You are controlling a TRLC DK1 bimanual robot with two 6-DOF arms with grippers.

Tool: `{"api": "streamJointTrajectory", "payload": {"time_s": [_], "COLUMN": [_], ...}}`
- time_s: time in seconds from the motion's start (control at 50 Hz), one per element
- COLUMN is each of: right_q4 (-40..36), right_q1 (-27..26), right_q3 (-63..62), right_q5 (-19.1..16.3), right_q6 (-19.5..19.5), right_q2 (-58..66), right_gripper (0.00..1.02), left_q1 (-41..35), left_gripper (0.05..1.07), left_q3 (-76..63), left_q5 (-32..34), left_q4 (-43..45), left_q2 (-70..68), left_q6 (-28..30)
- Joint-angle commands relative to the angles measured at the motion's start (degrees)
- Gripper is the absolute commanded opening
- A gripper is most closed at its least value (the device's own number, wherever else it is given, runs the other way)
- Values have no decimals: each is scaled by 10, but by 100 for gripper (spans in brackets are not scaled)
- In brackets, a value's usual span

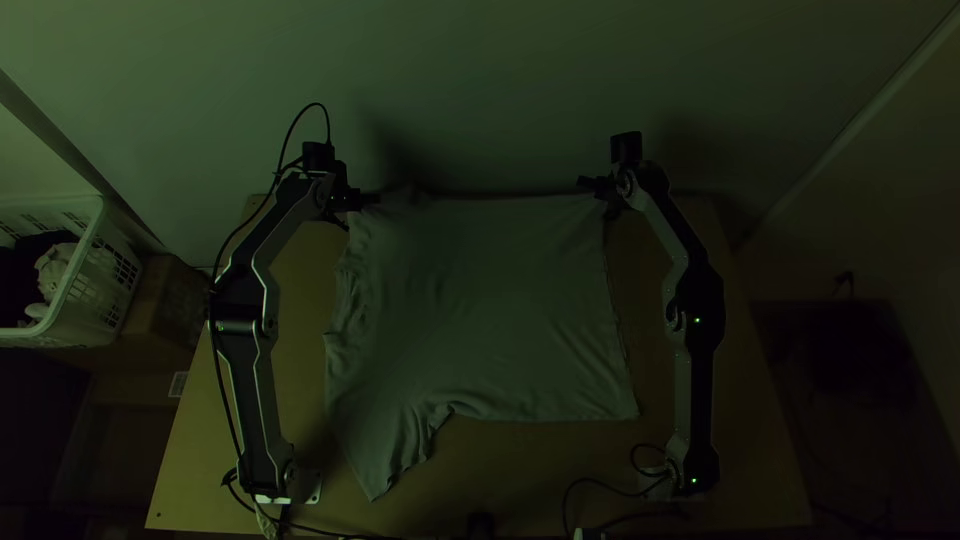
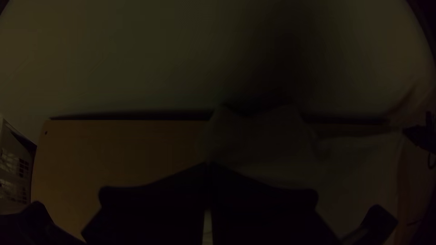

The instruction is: Fold the t-shirt

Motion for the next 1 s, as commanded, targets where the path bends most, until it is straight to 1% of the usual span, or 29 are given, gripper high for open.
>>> {"api": "streamJointTrajectory", "payload": {"time_s": [0.0,0.18,0.28,0.76,0.98], "right_q4": [-25,-73,-80,-80,-65], "right_q1": [-3,-3,-2,8,7], "right_q3": [-22,-31,-51,-177,-251], "right_q5": [12,12,12,12,12], "right_q6": [-7,-12,-19,-39,-44], "right_q2": [-35,-49,-66,-177,-239], "right_gripper": [3,3,3,3,3], "left_q1": [11,11,11,11,11], "left_gripper": [8,8,8,8,8], "left_q3": [-52,-116,-149,-310,-368], "left_q5": [3,3,3,5,5], "left_q4": [22,39,46,75,79], "left_q2": [-57,-105,-131,-267,-323], "left_q6": [-6,-5,-4,5,3]}}
